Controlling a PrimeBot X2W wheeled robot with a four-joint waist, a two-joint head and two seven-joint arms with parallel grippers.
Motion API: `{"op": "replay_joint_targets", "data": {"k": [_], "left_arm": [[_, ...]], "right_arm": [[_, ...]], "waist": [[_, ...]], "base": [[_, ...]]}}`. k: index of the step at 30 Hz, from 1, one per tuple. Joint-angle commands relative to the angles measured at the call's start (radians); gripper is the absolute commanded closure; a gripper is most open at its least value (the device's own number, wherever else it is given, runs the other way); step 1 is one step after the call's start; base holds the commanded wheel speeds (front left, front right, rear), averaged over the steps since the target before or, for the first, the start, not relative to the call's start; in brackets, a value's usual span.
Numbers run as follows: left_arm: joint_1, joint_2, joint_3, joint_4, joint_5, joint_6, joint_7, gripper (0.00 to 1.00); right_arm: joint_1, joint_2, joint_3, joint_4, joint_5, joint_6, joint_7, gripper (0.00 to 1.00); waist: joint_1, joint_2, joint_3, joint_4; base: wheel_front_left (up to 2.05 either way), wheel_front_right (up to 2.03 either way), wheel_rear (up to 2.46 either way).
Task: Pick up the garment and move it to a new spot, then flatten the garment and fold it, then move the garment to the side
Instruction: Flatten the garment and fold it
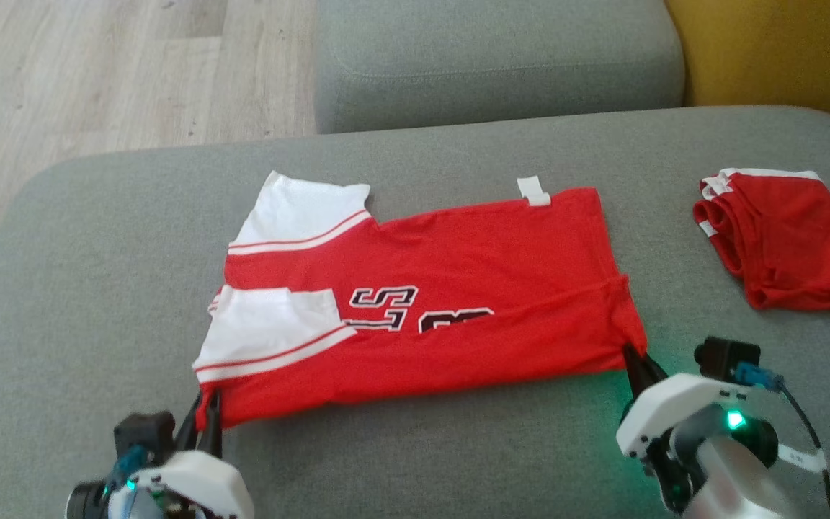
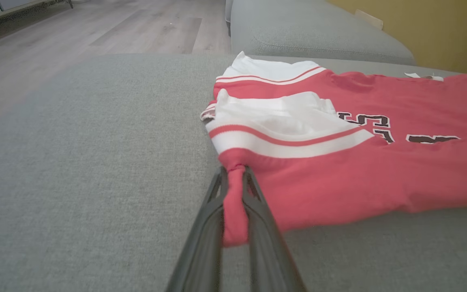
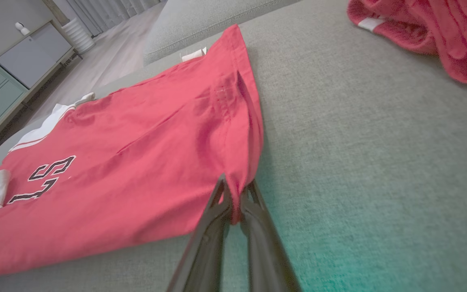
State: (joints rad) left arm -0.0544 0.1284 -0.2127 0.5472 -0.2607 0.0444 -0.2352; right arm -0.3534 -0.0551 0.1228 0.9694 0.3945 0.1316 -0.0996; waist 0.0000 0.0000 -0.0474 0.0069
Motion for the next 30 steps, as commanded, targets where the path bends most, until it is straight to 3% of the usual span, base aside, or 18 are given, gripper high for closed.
{"op": "replay_joint_targets", "data": {"k": [1,16,24,25,26,27,30], "left_arm": [[-0.015,0.029,0.038,-0.047,-0.009,0.010,0.001,1.00],[0.083,0.046,0.035,-0.196,-0.029,0.042,0.062,1.00],[0.090,0.053,0.028,-0.205,-0.032,0.045,0.070,0.99],[0.089,0.054,0.024,-0.204,-0.031,0.043,0.072,0.67],[0.088,0.055,0.019,-0.201,-0.029,0.042,0.077,0.20],[0.086,0.054,0.016,-0.198,-0.028,0.041,0.079,0.00],[0.073,0.053,0.008,-0.191,-0.025,0.042,0.075,0.00]], "right_arm": [[0.003,0.002,0.009,-0.051,-0.008,-0.001,0.006,1.00],[0.249,0.004,-0.121,-0.449,-0.059,-0.001,0.205,1.00],[0.314,0.005,-0.140,-0.560,-0.054,-0.001,0.281,1.00],[0.322,0.005,-0.144,-0.570,-0.055,-0.001,0.292,0.89],[0.328,0.005,-0.148,-0.579,-0.060,-0.001,0.303,0.02],[0.333,0.005,-0.154,-0.590,-0.066,-0.001,0.307,0.00],[0.342,0.005,-0.166,-0.624,-0.071,-0.001,0.314,0.00]], "waist": [[0.0000,0.0000,-0.006,0.001],[0.0000,0.0000,-0.017,0.007],[0.0000,0.0000,-0.010,0.007],[0.0000,0.0000,-0.008,0.007],[0.0000,0.0000,-0.006,0.006],[0.0000,0.0000,-0.004,0.006],[0.0000,0.0000,0.002,0.004]], "base": [[0.00,0.00,0.00],[0.00,0.00,0.00],[0.00,0.00,0.00],[0.00,0.00,0.00],[0.00,0.00,0.00],[0.00,0.00,0.00],[0.00,0.00,0.00]]}}
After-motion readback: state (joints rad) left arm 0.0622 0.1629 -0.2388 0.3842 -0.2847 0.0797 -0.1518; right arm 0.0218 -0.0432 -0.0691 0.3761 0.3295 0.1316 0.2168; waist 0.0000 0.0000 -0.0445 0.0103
